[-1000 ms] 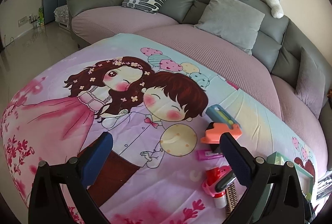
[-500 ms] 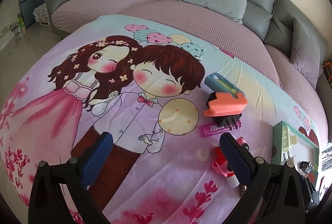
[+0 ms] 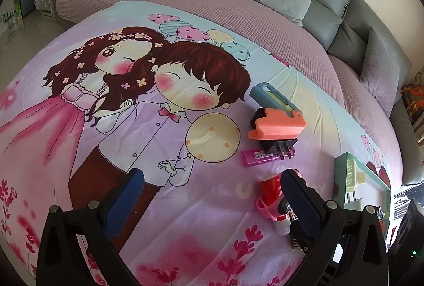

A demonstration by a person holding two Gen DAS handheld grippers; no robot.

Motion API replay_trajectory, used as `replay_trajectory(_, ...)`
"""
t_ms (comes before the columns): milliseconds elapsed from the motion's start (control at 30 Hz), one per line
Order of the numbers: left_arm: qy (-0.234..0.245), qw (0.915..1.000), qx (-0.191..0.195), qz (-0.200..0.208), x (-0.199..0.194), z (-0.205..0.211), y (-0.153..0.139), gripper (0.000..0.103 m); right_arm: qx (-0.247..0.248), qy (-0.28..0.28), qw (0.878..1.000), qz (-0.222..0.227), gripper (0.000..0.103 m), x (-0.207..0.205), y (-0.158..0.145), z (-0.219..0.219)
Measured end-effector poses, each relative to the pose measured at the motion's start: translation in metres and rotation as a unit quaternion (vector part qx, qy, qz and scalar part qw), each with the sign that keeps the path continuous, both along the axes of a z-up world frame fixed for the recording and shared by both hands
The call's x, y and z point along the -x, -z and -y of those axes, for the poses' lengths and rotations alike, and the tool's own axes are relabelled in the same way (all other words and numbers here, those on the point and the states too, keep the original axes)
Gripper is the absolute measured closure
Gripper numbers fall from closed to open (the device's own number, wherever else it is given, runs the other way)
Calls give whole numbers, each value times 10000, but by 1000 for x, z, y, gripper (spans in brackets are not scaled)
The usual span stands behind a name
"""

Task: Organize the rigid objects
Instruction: 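Grasp the black-and-gold patterned case with the right tool, then grasp the pink watch band with the left tool while the right tool holds the gold case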

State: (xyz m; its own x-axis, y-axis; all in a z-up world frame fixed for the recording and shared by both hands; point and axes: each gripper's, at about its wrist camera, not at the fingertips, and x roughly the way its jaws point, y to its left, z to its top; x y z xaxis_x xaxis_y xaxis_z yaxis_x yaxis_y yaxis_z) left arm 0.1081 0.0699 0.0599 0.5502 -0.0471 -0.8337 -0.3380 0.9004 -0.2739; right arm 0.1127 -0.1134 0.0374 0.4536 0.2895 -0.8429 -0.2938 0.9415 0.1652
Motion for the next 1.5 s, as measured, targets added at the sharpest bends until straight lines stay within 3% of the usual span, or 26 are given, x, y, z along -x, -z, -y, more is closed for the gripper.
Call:
replay_trajectory(600,134,9998,-65,-91,-4,9,0,1,38,19,10000,24,58,-3,4,-1)
replay_trajectory(967,152,9999,18,-50,-3,10,-1,1,191,85,9998,14,70,-4,7,-2)
replay_trajectory(1133,287,9996,20,-21,-5,16,-3,1,154,159,9998,-6,81,-5,8,-1)
replay_trajectory(1500,809,9964,-242,28,-13,47,-4,1,14,318,9995,-19,80,-7,6,10)
